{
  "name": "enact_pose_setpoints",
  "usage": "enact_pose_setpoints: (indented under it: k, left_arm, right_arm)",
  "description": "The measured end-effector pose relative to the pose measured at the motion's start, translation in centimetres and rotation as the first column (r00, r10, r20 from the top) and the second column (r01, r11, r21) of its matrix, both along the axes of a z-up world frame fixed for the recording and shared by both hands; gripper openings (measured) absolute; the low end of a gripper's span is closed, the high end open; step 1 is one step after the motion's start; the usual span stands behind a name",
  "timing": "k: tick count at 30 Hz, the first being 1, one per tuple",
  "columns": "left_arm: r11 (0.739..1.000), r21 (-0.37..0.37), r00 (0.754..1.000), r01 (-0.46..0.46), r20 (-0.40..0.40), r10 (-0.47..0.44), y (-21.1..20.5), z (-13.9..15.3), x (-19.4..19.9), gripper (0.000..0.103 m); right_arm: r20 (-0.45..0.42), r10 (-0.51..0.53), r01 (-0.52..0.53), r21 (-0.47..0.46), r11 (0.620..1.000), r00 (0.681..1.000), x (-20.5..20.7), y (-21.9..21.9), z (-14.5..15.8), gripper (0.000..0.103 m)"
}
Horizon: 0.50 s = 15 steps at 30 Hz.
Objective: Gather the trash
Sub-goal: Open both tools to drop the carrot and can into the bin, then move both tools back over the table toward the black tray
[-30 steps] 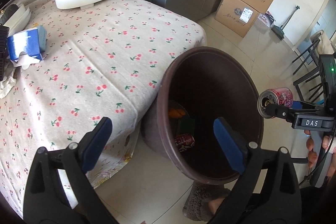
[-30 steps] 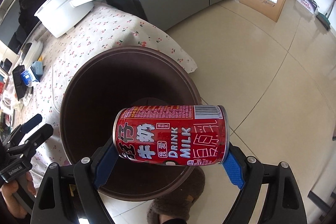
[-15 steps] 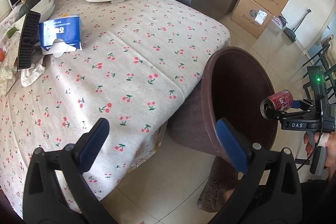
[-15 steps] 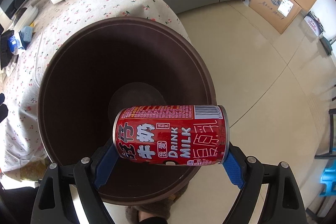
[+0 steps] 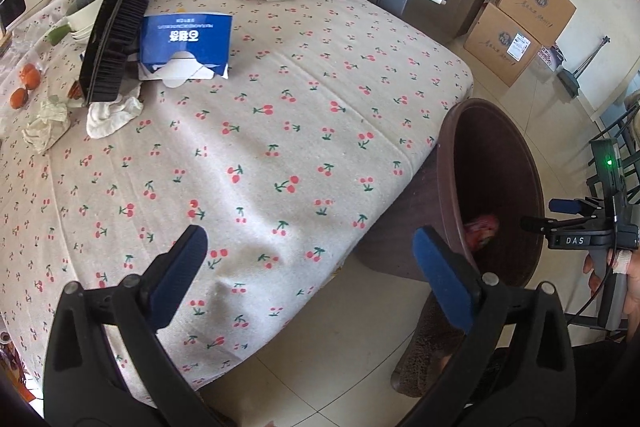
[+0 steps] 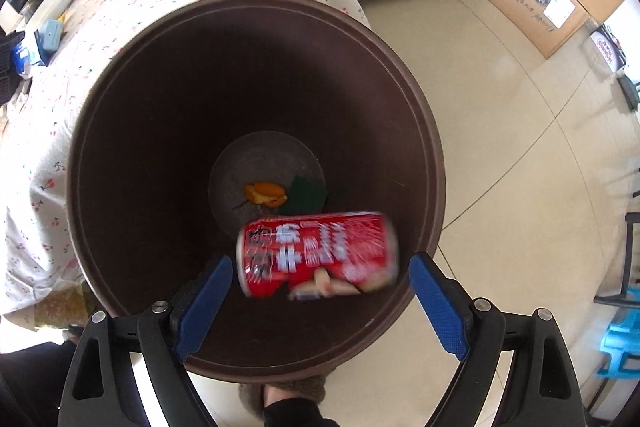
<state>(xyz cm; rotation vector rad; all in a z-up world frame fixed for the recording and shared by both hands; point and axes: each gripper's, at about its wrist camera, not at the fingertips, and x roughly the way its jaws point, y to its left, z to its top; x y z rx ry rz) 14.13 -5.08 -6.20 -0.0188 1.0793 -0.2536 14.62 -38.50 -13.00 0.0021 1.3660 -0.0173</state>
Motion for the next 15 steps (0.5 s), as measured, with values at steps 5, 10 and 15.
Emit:
enact_pose_setpoints:
  k: [5,10,15]
  left_arm:
    - [0.999,-0.026,0.999,-0.039,-0.017,0.039,2.0,0.0,-0.1,0.102]
    - [0.996,-0.048,0.997,-0.076,-0.023,0.075,3.8,0.3,-0.4,0.102]
    - [0.993,-0.055,0.995,-0.104,-0.017,0.103,5.7,0.6,-0.5,0.102]
  right_arm:
    - [0.039,-0.008,0.006,0.029,1.000,0.999,-0.3,1.2,1.6,0.092]
    - [0.093,-0.019,0.014,0.063,0.998,0.995,0.2,2.5,3.9,0.092]
    - [0.152,-0.039,0.026,0.088,0.996,0.988,0.6,4.5,6.0,0.092]
